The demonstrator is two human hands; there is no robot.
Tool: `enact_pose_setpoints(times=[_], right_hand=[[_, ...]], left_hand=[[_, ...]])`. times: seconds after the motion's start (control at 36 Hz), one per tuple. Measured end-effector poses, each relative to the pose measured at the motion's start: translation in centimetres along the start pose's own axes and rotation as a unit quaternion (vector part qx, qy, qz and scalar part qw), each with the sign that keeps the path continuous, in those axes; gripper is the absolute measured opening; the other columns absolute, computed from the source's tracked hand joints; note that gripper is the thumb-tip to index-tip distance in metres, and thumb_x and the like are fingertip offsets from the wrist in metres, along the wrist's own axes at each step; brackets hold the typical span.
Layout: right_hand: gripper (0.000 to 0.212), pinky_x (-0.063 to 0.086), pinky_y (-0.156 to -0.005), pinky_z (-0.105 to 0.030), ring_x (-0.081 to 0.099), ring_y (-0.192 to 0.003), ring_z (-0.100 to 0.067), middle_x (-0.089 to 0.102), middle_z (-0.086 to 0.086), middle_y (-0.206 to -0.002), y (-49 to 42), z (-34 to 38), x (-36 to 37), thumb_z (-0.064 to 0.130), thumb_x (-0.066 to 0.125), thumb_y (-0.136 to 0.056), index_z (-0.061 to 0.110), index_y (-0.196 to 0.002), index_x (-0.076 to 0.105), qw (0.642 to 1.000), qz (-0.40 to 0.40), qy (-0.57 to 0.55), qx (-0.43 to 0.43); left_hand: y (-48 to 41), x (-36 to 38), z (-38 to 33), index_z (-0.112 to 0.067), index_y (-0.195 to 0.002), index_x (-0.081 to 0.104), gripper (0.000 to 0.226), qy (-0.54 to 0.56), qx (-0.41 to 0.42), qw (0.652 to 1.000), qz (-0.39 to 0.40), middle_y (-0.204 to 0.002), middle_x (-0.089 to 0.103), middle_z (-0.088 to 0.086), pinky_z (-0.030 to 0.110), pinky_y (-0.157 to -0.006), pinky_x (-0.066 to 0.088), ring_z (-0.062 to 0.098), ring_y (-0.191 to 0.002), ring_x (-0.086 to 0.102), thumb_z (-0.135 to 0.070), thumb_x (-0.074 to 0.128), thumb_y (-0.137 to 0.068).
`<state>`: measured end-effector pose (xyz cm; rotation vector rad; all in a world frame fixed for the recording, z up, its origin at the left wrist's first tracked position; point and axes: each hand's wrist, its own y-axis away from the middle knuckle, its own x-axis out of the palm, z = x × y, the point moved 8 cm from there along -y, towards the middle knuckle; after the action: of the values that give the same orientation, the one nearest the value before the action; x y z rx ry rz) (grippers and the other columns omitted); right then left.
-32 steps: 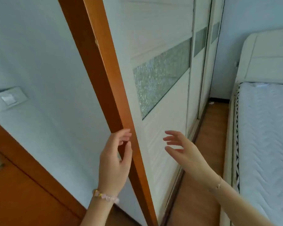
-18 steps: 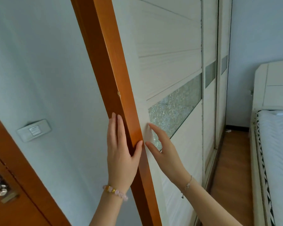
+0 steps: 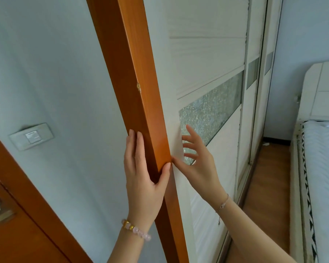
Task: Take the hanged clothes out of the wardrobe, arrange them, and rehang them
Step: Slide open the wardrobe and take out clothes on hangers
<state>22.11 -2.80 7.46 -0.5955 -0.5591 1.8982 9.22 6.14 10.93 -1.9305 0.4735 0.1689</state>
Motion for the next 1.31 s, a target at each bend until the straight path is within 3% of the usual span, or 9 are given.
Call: enact_pose_setpoints(times=[0.19,0.28,0.36,0.44,0.53,0.67,0.81,0.97,1.31], right_hand=[[0.073,0.047,-0.085,-0.009,0.051,-0.108,0.005,0.050,0.019,-0.120,-1.4,-0.7,-1.0,0.023,0.072,-0.080,0.037,-0.138,0.030,1.000,-0.003,0.018,-0.015],[0.066,0.049,-0.085,-0.014,0.053,-0.106,0.001,0.052,0.011,-0.119,-2.4,-1.4,-2.0,0.020,0.070,-0.081,0.036,-0.136,0.038,0.999,-0.005,0.024,-0.024],[0.062,0.051,-0.087,-0.020,0.055,-0.106,-0.003,0.052,0.008,-0.119,-3.7,-2.6,-3.1,0.021,0.069,-0.082,0.028,-0.138,0.042,0.999,-0.004,0.035,-0.026],[0.062,0.052,-0.089,-0.025,0.056,-0.107,-0.006,0.052,0.005,-0.121,-5.2,-3.9,-4.2,0.022,0.068,-0.083,0.030,-0.138,0.041,0.999,-0.001,0.045,-0.028],[0.062,0.051,-0.091,-0.027,0.054,-0.110,-0.007,0.050,0.007,-0.121,-6.8,-5.4,-5.5,0.023,0.066,-0.084,0.038,-0.137,0.038,0.998,0.000,0.049,-0.035],[0.063,0.051,-0.091,-0.028,0.052,-0.113,-0.007,0.048,0.009,-0.121,-10.0,-8.6,-7.7,0.026,0.066,-0.085,0.040,-0.139,0.036,0.997,0.010,0.065,-0.039],[0.062,0.051,-0.092,-0.031,0.047,-0.121,-0.007,0.045,0.010,-0.133,-12.9,-11.4,-9.7,0.030,0.060,-0.087,0.037,-0.142,0.032,0.992,0.006,0.104,-0.073],[0.054,0.022,-0.113,-0.014,0.023,-0.141,-0.003,0.026,0.008,-0.153,-16.0,-13.8,-11.9,0.023,0.055,-0.091,0.021,-0.142,0.038,0.979,-0.025,0.149,-0.137],[0.055,0.022,-0.110,-0.009,0.027,-0.138,0.005,0.030,0.016,-0.150,-22.2,-20.2,-16.2,0.015,0.060,-0.090,0.018,-0.141,0.040,0.988,-0.002,0.095,-0.121]], left_hand=[[0.8,-0.7,-0.5,-0.029,-0.141,0.024,0.071,0.007,-0.032,0.998,-0.047,-0.145,0.026,-0.006,0.031,-0.102,0.041,0.007,-0.135,0.027,-0.028,0.062,-0.081],[3.6,-0.3,-2.7,-0.013,-0.126,0.042,0.046,-0.026,0.023,0.992,-0.125,-0.131,0.041,0.007,0.030,-0.102,0.046,0.007,-0.130,0.038,-0.012,0.058,-0.083],[6.6,3.5,-4.5,-0.015,-0.113,0.051,0.028,0.004,0.078,0.994,-0.083,-0.120,0.050,0.003,0.039,-0.098,0.047,0.010,-0.125,0.047,-0.013,0.054,-0.085],[7.6,8.7,-3.5,-0.021,-0.115,0.050,0.026,0.034,0.005,0.999,-0.021,-0.121,0.050,-0.005,0.014,-0.105,0.036,-0.001,-0.126,0.042,-0.035,0.041,-0.095],[6.9,14.2,-0.9,-0.028,-0.131,0.035,0.051,0.050,-0.118,0.991,0.036,-0.136,0.035,-0.009,-0.001,-0.106,0.017,-0.014,-0.131,0.023,-0.020,0.058,-0.087],[2.7,21.5,3.3,-0.025,-0.144,0.028,0.067,0.104,-0.269,0.956,0.058,-0.138,0.029,-0.017,0.019,-0.106,0.029,-0.002,-0.128,0.031,-0.021,0.063,-0.087],[0.4,26.8,4.7,-0.039,-0.117,0.051,0.045,0.195,-0.284,0.938,0.048,-0.120,0.059,-0.011,0.010,-0.091,0.047,-0.014,-0.105,0.055,-0.011,0.066,-0.085],[-1.5,32.0,5.0,-0.046,-0.107,0.050,0.051,0.197,-0.284,0.938,0.041,-0.115,0.059,-0.013,0.003,-0.082,0.046,-0.017,-0.104,0.054,-0.007,0.067,-0.080],[-5.1,41.3,5.8,-0.038,-0.105,0.059,0.043,0.249,-0.290,0.923,0.048,-0.108,0.067,-0.006,0.015,-0.084,0.053,0.001,-0.102,0.063,-0.008,0.072,-0.077]])
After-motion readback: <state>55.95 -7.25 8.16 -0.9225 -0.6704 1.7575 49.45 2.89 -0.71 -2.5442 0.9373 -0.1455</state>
